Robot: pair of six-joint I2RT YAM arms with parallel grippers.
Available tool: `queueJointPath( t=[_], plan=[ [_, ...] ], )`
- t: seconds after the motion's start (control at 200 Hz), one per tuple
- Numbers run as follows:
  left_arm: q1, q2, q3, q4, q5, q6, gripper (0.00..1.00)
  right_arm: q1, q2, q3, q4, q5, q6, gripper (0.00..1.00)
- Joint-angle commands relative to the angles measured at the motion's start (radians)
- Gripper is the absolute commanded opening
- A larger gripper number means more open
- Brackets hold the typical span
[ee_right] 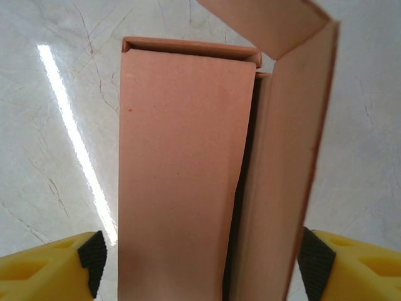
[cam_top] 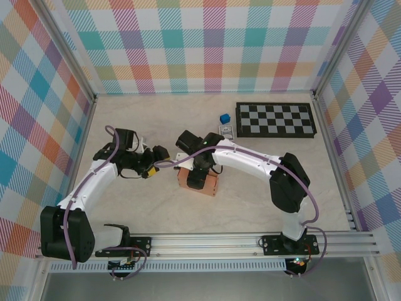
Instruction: Fold the paper box
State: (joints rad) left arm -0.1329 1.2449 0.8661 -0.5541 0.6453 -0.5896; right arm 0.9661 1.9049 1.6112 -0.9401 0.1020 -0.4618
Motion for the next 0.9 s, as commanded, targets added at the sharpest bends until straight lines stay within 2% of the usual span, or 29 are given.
queueJointPath(
  t=[0.0, 0.215, 0.415, 0.645, 0.895],
  plan=[
    [0.018, 0.034, -0.010, 0.060, 0.090, 0.004, 0.80, 0.004, 0.018, 0.000, -0.008, 0.016, -0.035, 0.77],
    [0.021, 0.085, -0.028, 0.180, 0.167, -0.101, 0.80, 0.005, 0.013, -0.023, 0.000, 0.012, -0.055, 0.69],
    [0.051, 0.114, 0.015, 0.082, 0.156, -0.033, 0.80, 0.005, 0.016, -0.037, 0.011, 0.013, -0.042, 0.78],
    [0.140, 0.114, -0.018, 0.089, 0.196, -0.014, 0.79, 0.005, 0.032, -0.050, 0.035, 0.045, -0.033, 0.77],
    [0.141, 0.103, -0.019, 0.104, 0.301, -0.018, 0.76, 0.003, 0.045, -0.052, 0.032, 0.046, -0.044, 0.64]
  ],
)
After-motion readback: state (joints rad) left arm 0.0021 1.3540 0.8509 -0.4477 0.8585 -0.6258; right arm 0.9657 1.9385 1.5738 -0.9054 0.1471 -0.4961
